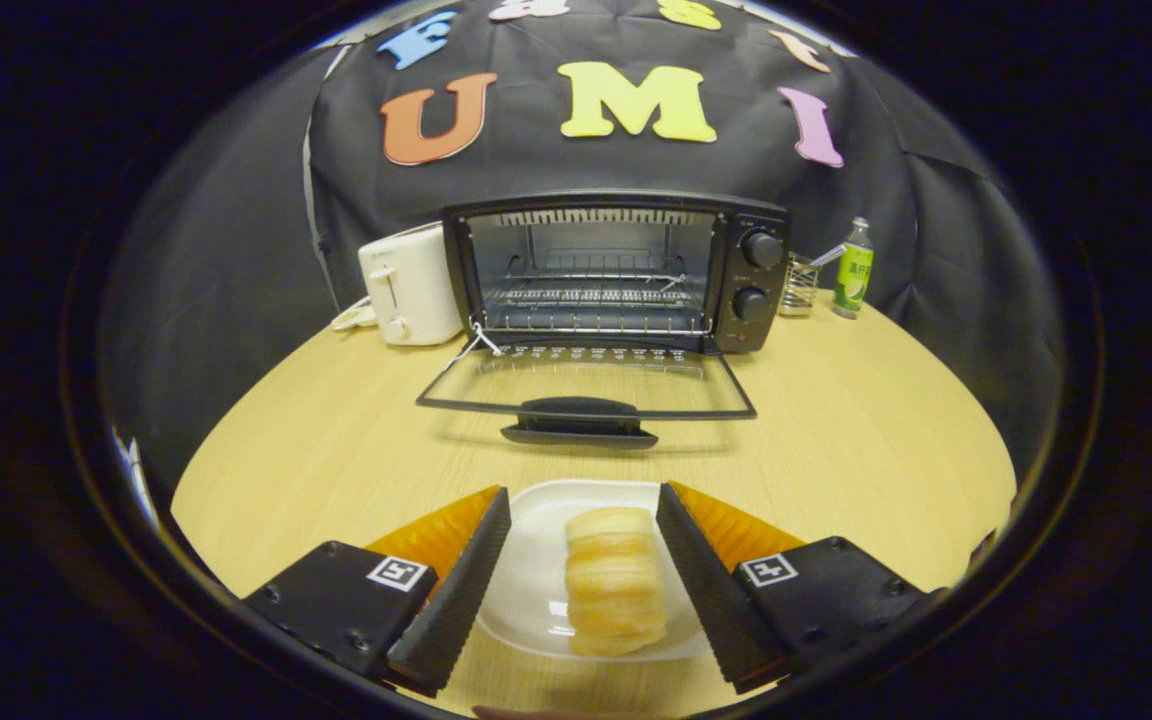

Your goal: Open the toaster oven, put the food inside, and close the toaster oven door.

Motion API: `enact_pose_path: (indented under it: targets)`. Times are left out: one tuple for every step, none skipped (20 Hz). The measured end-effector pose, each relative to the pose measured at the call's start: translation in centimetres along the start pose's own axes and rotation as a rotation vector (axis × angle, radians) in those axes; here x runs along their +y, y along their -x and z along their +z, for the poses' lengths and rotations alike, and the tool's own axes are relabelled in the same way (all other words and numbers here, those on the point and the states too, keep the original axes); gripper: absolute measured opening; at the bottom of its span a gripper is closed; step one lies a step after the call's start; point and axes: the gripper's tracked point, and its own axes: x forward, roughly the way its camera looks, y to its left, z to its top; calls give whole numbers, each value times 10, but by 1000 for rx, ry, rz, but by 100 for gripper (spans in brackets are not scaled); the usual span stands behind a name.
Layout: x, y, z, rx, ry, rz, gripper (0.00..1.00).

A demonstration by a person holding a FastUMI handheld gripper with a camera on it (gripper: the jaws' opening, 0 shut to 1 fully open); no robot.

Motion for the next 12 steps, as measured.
enact_pose_path:
  targets:
    - [-3,2,-7,-6,16,-13,98]
    - [-6,3,-13,-10,27,-24,98]
    - [-8,1,-18,-12,28,-23,98]
    - [-7,-1,-26,6,22,-12,98]
    - [-6,-2,-33,29,10,-2,97]
    - [-5,-2,-39,51,-5,12,95]
    - [-5,-1,-42,60,-23,22,93]
    - [-6,-2,-43,61,-37,26,92]
    - [-6,-2,-40,56,-49,33,90]
    - [-8,0,-41,53,-51,30,89]
    - [-8,0,-45,58,-57,32,87]
    - [-9,0,-45,57,-62,30,84]
